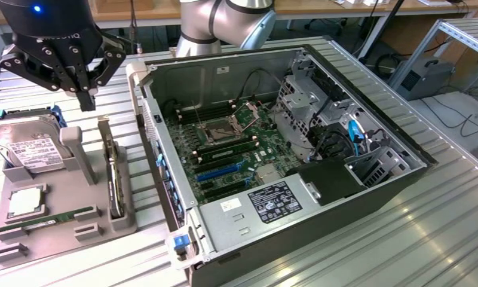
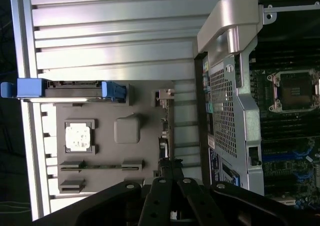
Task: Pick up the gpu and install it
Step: 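Reach for the gpu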
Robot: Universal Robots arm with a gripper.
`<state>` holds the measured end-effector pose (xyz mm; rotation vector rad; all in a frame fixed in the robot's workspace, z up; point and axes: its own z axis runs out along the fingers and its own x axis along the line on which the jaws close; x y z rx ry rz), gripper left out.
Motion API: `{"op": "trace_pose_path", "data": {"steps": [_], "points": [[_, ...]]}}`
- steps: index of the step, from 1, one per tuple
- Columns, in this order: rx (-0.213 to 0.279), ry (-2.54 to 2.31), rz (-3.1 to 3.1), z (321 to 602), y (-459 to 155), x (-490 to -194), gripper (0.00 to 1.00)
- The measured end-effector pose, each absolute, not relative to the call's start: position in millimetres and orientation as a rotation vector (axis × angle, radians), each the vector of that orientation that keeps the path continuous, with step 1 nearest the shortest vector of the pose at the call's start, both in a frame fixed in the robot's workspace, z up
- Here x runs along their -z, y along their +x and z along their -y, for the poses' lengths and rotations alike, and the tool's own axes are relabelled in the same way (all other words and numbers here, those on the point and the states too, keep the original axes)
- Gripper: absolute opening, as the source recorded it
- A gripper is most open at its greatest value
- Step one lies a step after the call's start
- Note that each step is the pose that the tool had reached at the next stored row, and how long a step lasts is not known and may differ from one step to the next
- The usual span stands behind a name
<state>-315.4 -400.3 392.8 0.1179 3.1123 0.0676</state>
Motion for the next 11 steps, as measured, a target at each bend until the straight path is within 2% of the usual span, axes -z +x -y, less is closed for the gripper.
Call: {"op": "trace_pose_path", "data": {"steps": [11], "points": [[-0.068,0.118,-3.112,403.9,-315.4,-392.8,0.11]]}}
